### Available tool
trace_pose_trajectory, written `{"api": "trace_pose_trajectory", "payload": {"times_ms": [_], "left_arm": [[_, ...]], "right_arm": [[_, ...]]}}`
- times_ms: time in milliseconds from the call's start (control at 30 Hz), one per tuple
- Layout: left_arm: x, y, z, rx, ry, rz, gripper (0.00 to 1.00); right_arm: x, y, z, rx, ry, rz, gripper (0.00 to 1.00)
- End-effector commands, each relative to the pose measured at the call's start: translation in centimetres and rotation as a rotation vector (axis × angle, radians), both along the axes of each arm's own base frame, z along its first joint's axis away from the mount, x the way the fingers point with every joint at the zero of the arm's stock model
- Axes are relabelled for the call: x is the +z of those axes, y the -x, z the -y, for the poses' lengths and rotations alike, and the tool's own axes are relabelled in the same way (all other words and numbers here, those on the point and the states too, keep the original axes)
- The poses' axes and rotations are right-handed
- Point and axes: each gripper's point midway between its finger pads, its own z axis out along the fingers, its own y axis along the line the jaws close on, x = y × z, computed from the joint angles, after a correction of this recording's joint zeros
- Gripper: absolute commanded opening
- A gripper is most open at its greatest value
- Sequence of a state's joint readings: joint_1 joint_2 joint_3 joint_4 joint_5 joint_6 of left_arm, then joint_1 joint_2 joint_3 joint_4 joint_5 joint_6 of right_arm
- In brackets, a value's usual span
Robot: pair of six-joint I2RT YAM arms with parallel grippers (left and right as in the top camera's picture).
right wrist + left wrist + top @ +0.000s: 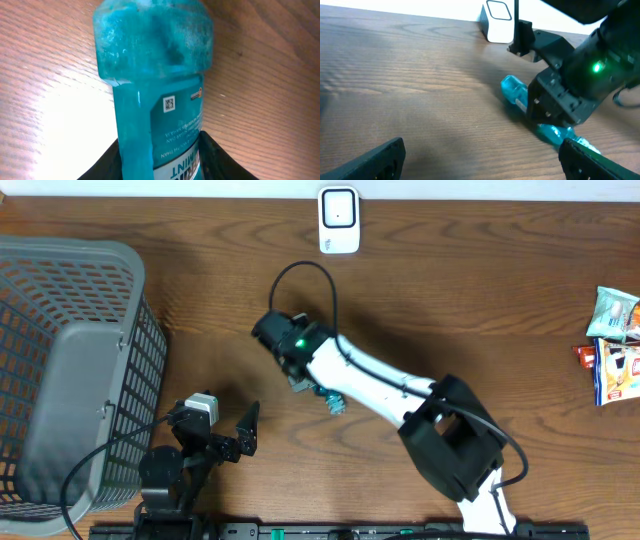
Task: Scan the item barcode
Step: 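Grasp the blue mouthwash bottle with the right gripper and lift it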
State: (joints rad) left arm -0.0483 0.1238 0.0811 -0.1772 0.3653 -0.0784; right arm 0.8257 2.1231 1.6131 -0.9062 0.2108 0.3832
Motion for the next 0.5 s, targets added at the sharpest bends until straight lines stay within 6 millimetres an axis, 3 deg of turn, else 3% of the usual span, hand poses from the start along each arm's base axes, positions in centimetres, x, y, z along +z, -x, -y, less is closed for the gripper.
{"api": "trace_pose_trajectory", "payload": {"times_ms": [0,367,467], "left_arm": [[-1.3,0.3,0.1,-0.009,0.001,-0.041,0.98],[-1.3,0.3,0.1,-0.009,0.001,-0.041,0.98],[-1.3,0.3,0.1,-0.009,0.001,-0.041,0.98]], "right_arm": [[-3.1,2.1,1.1,0.076,-0.079,-0.259,0.31],[-3.0,-0.1,5.0,-0.012,-0.173,-0.352,0.29],[-3.0,-0.3,5.2,0.006,-0.172,-0.35,0.21]]}}
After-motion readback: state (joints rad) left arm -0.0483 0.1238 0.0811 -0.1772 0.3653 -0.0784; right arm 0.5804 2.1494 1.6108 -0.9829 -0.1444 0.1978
